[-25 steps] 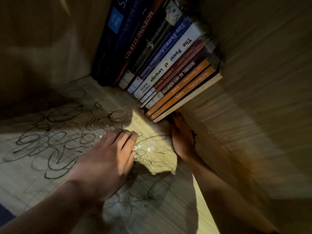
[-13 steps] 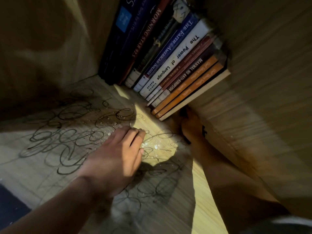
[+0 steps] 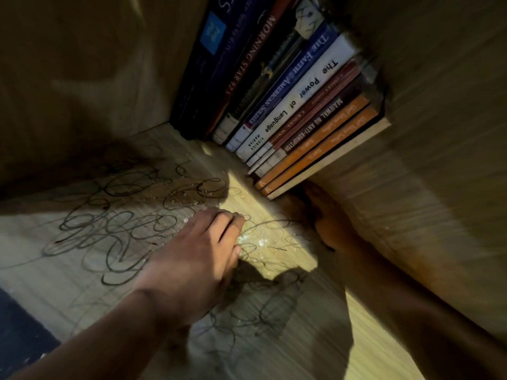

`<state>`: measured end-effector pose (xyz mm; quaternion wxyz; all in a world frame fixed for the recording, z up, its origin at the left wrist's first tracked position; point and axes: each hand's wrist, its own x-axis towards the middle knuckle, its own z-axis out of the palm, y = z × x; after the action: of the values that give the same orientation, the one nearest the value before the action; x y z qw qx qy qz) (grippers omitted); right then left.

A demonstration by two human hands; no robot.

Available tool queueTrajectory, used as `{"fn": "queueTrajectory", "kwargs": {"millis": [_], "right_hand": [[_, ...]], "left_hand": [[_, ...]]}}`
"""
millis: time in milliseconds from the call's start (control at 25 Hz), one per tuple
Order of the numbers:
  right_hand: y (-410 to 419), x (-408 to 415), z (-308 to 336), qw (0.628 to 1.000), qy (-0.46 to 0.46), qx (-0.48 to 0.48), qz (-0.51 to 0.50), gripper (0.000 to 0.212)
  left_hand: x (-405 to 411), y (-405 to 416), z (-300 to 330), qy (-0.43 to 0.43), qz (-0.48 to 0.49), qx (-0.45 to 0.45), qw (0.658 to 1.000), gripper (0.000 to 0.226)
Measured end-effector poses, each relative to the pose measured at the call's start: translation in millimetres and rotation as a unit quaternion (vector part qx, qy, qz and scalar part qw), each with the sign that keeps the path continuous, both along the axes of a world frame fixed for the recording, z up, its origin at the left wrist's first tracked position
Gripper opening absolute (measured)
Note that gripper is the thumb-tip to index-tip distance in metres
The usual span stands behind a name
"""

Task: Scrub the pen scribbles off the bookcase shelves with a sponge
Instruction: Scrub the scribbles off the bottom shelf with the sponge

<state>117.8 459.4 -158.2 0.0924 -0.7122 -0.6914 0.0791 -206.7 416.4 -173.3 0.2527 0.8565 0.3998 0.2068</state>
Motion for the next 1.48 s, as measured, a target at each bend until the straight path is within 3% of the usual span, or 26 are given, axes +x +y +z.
{"fn": "queueTrajectory", "kwargs": {"millis": [120,200,320,480,560,680,800,880,960,1080,1200,1240,1320,1360,1400,1480], "right_hand": [[24,5,-1,0.986,-0.024,0.025,-0.162,0.049],[35,-7,-8,0.978,-0.007,0.048,-0.204,0.049],[26,-15,-12,0.985,0.087,0.032,-0.146,0.050],[-5,-40,-16,0.993,0.075,0.027,-0.086,0.049],[-19,-53,-20,0.995,0.073,0.036,-0.052,0.050],[-41,-78,-14,0.991,0.103,0.036,-0.077,0.048],[-66,-108,-12,0.987,0.135,0.041,-0.079,0.047],[-79,-122,-14,0.990,0.116,0.047,-0.058,0.041],[-98,-140,-15,0.991,0.115,0.049,-0.045,0.038],[-129,-175,-11,0.988,0.137,0.074,-0.020,0.038],[-160,-208,-8,0.989,0.126,0.071,0.004,0.040],[-168,-216,-1,0.984,0.165,0.061,0.000,0.039],[-175,-224,19,0.944,0.324,0.055,-0.043,0.036],[-174,-220,26,0.920,0.369,0.094,-0.090,0.036],[-169,-211,31,0.910,0.360,0.139,-0.150,0.037],[-161,-190,32,0.921,0.241,0.152,-0.265,0.039]], "left_hand": [[1,1,-3,-0.022,0.007,-0.010,1.000,0.067],[1,2,-4,-0.022,0.006,-0.011,1.000,0.068],[3,1,-4,-0.008,0.002,0.002,1.000,0.069],[-4,2,-6,0.001,-0.007,-0.003,1.000,0.071],[-3,3,-9,0.037,-0.025,0.038,0.998,0.076],[1,6,-7,0.068,-0.015,0.060,0.996,0.075],[-4,6,-9,0.156,-0.047,0.112,0.980,0.090],[-11,2,-14,0.128,-0.033,0.141,0.981,0.080],[-25,-15,-8,0.057,-0.008,0.104,0.993,0.055],[-54,-37,0,0.012,0.045,0.049,0.998,0.067],[-83,-43,7,0.047,0.029,0.035,0.998,0.082],[-92,-47,13,0.070,0.014,0.040,0.997,0.085],[-108,-55,22,0.121,0.005,0.029,0.992,0.083],[-115,-59,26,0.157,-0.001,0.020,0.987,0.076],[-121,-62,30,0.188,-0.015,0.014,0.982,0.069],[-126,-66,38,0.237,-0.054,-0.005,0.970,0.062]]}}
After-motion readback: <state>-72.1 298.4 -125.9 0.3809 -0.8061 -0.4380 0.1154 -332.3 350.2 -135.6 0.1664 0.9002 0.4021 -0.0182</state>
